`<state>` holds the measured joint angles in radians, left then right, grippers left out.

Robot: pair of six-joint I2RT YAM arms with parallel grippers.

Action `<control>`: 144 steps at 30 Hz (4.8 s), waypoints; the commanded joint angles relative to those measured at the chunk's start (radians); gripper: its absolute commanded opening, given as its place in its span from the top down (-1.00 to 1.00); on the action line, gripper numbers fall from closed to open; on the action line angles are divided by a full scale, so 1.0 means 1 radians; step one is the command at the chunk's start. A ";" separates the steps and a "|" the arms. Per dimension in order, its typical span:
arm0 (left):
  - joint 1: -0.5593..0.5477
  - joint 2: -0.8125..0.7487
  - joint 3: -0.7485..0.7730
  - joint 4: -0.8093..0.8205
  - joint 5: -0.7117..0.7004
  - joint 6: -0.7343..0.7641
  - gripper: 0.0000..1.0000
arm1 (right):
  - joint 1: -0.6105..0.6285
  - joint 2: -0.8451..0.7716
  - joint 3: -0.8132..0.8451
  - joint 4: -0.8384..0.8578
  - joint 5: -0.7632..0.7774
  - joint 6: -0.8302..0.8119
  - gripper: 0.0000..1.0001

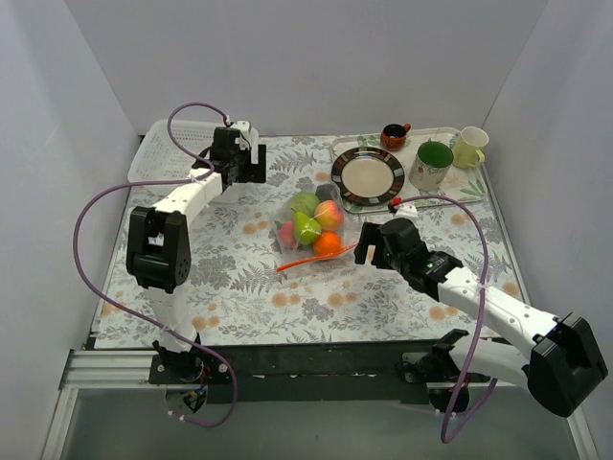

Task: Open the zip-top bag and remove the fake food

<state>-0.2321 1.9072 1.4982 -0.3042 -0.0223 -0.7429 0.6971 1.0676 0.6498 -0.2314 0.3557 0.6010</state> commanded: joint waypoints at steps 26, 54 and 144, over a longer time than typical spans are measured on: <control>-0.088 -0.105 -0.270 0.281 -0.252 0.146 -0.41 | -0.120 0.262 0.007 0.366 -0.244 0.148 0.59; -0.171 -0.619 -0.419 -0.101 -0.144 0.085 0.19 | -0.163 -0.205 0.228 0.072 -0.201 -0.029 0.97; 0.016 -0.913 -0.505 -0.215 0.103 0.832 -0.96 | -0.163 -0.071 0.746 -0.069 -0.267 -0.170 0.97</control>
<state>-0.4973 0.9745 1.1572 -0.6567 0.1184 -0.0246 0.5369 0.9905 1.3334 -0.4530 0.1680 0.4179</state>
